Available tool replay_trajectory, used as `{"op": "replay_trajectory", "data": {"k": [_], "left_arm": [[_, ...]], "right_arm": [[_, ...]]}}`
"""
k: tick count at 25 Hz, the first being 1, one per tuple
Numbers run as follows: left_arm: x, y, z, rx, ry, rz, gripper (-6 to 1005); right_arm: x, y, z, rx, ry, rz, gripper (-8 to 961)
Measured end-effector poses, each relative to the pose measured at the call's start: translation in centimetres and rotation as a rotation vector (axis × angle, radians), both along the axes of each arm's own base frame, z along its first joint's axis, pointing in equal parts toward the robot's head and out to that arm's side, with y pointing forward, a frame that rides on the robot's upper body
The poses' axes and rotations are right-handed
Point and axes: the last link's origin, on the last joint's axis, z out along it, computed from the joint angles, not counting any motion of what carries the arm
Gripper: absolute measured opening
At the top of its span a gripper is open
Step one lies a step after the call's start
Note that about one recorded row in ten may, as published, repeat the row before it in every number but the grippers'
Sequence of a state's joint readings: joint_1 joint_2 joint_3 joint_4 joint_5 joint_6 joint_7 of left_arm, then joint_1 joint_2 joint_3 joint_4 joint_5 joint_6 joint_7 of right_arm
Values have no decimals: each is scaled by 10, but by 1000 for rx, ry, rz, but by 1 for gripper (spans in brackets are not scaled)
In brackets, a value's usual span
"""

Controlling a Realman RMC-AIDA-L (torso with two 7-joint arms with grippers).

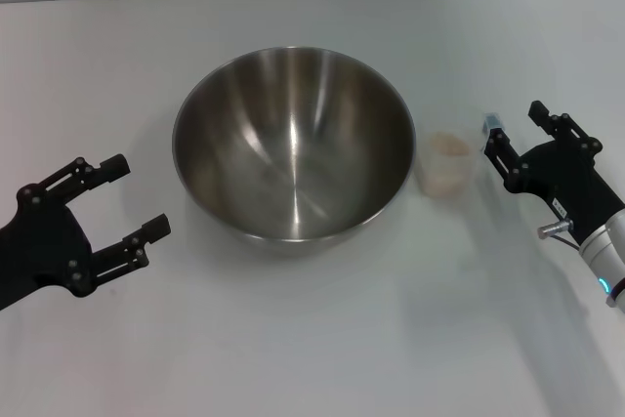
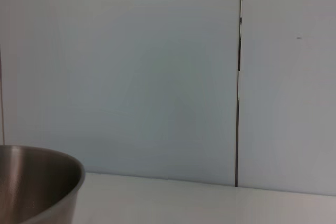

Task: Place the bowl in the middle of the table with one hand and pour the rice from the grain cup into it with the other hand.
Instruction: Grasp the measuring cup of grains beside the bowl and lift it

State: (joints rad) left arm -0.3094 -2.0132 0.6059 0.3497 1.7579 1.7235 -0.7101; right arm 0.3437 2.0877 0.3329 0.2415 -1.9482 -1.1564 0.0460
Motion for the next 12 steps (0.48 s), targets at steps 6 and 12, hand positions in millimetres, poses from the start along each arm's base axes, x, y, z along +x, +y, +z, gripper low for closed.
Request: {"op": "replay_trajectory", "data": {"k": [6,12], "left_arm": [[0,1,0,1,3,1,800],[0,1,0,2,1,-1,800]], "right_arm": [[0,0,0,0,0,0,525],[-1,0,-2,-7,-3,6,427]]}}
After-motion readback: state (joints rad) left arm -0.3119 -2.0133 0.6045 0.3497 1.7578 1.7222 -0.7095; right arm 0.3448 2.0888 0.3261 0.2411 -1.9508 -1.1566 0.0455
